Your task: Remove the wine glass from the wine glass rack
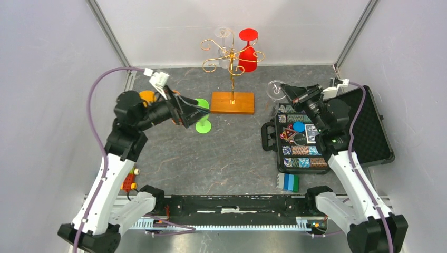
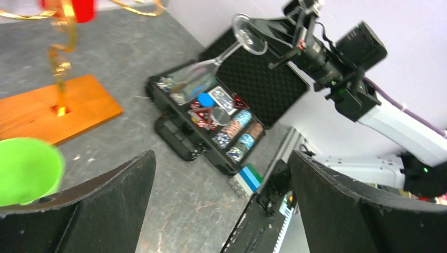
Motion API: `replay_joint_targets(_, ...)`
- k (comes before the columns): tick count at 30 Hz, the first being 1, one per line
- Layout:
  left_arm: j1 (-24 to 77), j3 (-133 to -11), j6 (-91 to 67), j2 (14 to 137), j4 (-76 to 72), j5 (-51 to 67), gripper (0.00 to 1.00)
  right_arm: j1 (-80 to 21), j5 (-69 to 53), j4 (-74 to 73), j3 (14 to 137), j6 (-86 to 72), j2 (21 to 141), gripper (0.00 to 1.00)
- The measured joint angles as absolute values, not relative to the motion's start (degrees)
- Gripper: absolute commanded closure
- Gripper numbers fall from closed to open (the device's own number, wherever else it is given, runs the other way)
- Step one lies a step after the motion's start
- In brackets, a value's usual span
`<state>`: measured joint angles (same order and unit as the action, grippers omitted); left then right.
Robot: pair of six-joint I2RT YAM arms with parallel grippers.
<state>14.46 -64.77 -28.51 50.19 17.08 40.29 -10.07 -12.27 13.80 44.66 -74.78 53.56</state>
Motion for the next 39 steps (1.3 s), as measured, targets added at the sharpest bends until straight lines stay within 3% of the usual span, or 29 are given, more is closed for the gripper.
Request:
replay_joint_targets(6, 30.00, -59.99, -24.34, 55.40, 5.78, 38.59, 0.02, -11.14, -19.44, 14.44, 41.06, -77.01, 47.68, 1.00)
replay_joint_targets(13, 41.50, -52.49, -5.10, 62.33, -8.56, 39.72, 0.04, -12.27, -25.47, 15.11, 39.92, -77.71, 42.15, 1.00)
replay_joint_targets(15, 42.57, -52.38, -0.67, 64.69, -13.30, 40.07, 0.08, -12.29, -26.85, 16.14, 39.90, -78.24, 41.52, 1.00)
replay_joint_targets(18, 42.94, -52.66, 2.85, 68.88, -21.39, 40.10, 0.25, -12.34, -28.49, 17.32, 39.90, -78.89, 41.12, 1.00)
replay_joint_targets(25, 44.10, -55.48, 4.95, 78.04, -32.10, 40.07, 0.44, -12.38, -29.61, 17.50, 39.92, -79.26, 40.86, 1.00)
replay_joint_targets(39, 45.25, -63.33, 5.30, 85.19, -37.23, 44.91, 0.35, -12.38, -30.00, 15.99, 39.92, -78.76, 40.93, 1.00)
